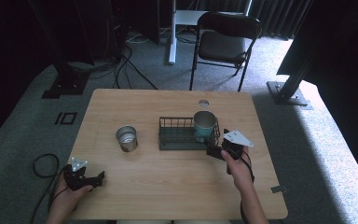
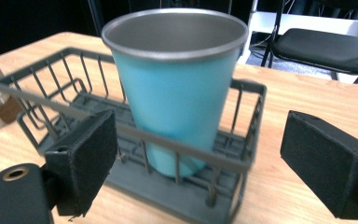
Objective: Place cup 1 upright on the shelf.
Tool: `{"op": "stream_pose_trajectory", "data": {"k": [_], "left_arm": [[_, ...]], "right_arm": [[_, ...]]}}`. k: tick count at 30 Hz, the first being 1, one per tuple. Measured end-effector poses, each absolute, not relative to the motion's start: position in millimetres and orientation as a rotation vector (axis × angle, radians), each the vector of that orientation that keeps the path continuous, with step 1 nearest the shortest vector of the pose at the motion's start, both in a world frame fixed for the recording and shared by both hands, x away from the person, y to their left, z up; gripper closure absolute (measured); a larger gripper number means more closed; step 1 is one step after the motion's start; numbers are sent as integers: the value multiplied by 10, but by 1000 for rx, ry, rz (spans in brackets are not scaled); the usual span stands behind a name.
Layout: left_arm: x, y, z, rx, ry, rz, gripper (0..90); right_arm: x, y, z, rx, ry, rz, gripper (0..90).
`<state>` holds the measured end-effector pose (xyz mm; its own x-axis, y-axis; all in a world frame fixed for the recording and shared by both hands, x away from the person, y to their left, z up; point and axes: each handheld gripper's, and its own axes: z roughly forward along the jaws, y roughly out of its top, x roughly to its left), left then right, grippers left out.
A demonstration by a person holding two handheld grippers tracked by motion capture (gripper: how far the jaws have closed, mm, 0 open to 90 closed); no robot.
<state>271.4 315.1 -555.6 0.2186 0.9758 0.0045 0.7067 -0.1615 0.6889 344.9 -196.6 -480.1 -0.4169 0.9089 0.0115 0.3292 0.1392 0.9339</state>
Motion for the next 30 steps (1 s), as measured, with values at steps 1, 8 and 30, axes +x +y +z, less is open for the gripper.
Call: {"op": "stream_pose_trajectory", "data": {"k": [1, 8, 30], "left_arm": [[2714, 3151, -5556, 1937, 1548, 623, 24], [2714, 3151, -5556, 1937, 1548, 624, 24], [2714, 3151, -5556, 1938, 1548, 624, 24]], "right_arm": [[3431, -1999, -4820, 1181, 1844, 1261, 108], [3383, -2116, -4888, 1200, 1854, 1256, 108], [3213, -2542, -5220, 1229, 1936, 1217, 108]]}}
